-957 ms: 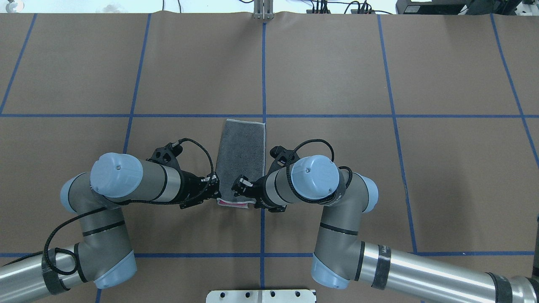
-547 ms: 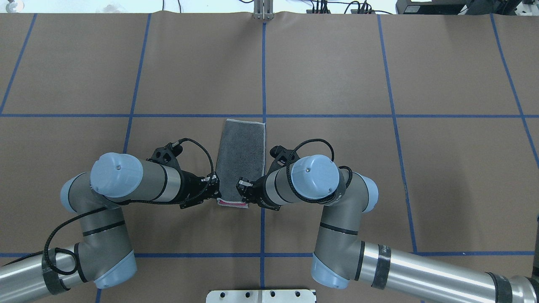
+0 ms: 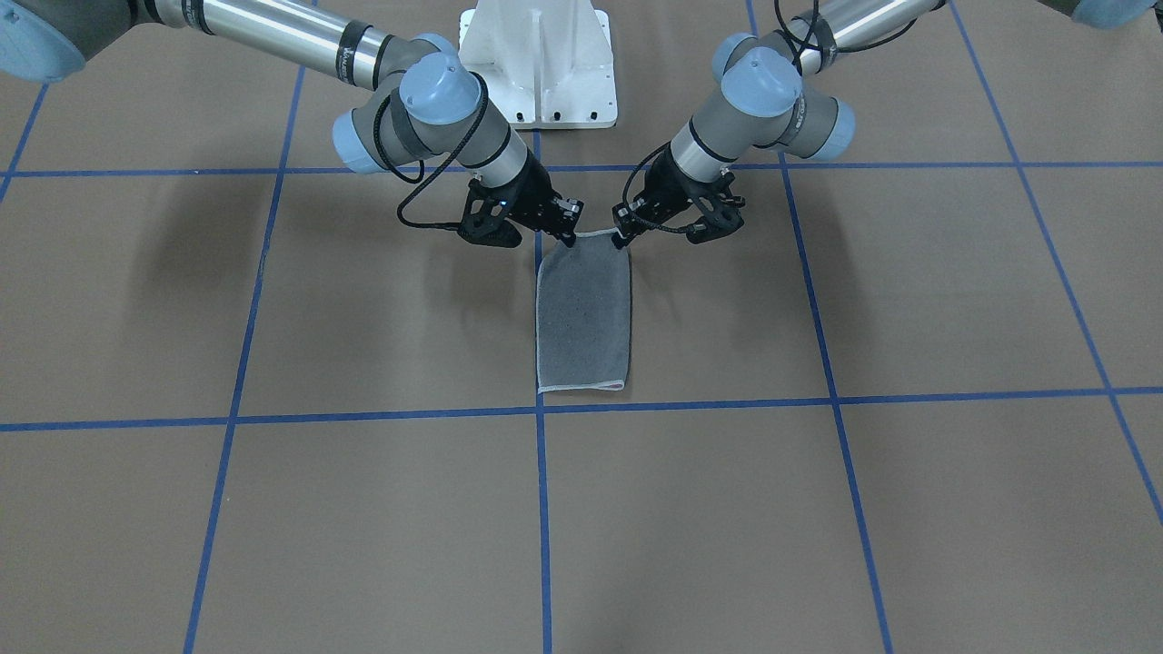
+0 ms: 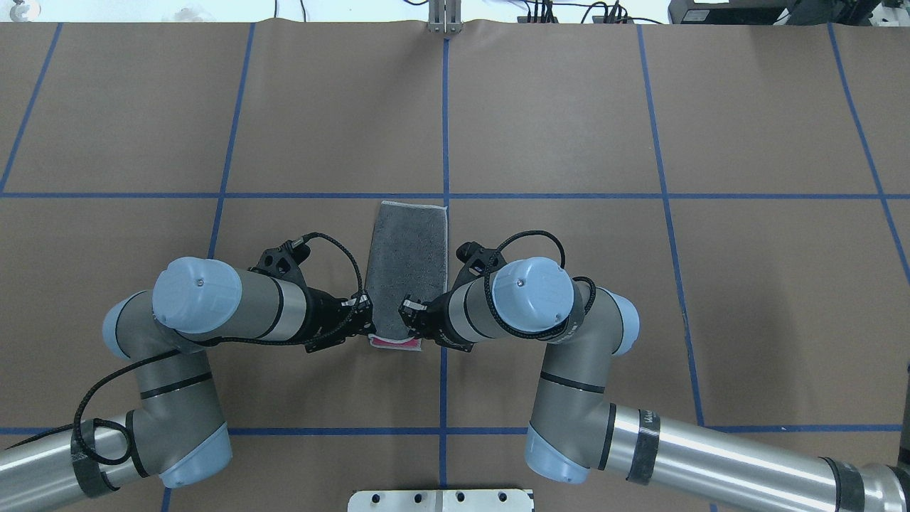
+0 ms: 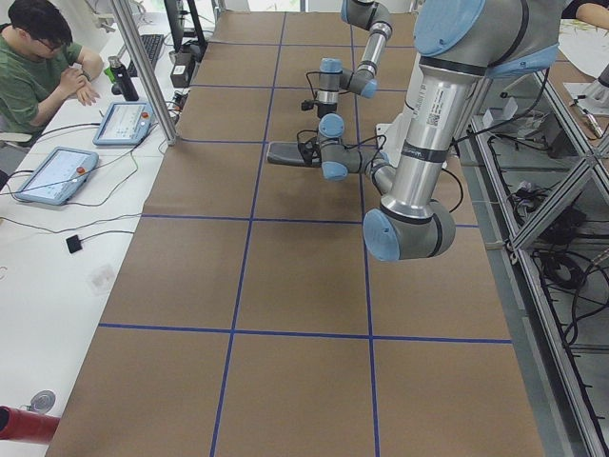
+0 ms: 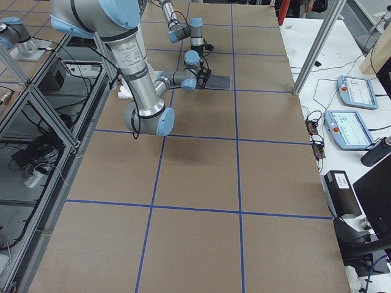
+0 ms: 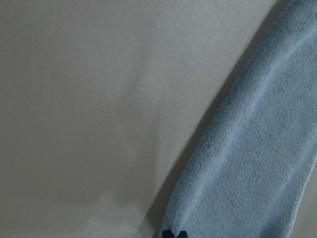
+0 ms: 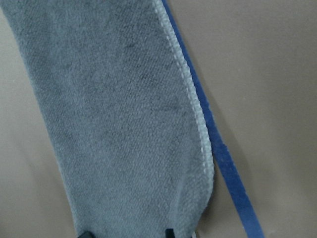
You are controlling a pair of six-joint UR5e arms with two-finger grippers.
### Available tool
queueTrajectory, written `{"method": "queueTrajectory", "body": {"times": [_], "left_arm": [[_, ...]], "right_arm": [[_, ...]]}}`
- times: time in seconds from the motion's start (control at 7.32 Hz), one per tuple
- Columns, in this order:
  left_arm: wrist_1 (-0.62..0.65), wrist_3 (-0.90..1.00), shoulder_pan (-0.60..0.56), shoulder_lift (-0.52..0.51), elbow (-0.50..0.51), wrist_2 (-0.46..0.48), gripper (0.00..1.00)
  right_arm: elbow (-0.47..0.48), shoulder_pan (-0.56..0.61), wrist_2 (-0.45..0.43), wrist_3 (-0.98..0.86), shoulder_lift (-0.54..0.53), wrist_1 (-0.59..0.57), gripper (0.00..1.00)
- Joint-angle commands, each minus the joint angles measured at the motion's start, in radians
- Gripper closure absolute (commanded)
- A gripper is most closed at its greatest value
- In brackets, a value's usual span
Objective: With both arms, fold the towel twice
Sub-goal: 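Lift the towel's near end with both grippers and fold it away from the robot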
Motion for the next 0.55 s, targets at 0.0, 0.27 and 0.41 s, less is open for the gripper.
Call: {"method": "queueTrajectory", "body": {"times": [0.0,0.27,0.41], "left_arm": [[0.001,0.011,-0.015,-0.006,-0.006,-0.001,1.00],[0.003,0.011,-0.044,-0.014,-0.005,0.001,1.00],[0.006,0.012,-0.058,-0.018,-0.003,0.002,1.00]], "right_arm": [[0.003,0.024,0.000,0.004,0.005,-0.001,1.00],[0.003,0.054,0.000,0.009,0.005,-0.001,1.00],[0.003,0.067,0.000,0.011,0.005,0.000,1.00]]}}
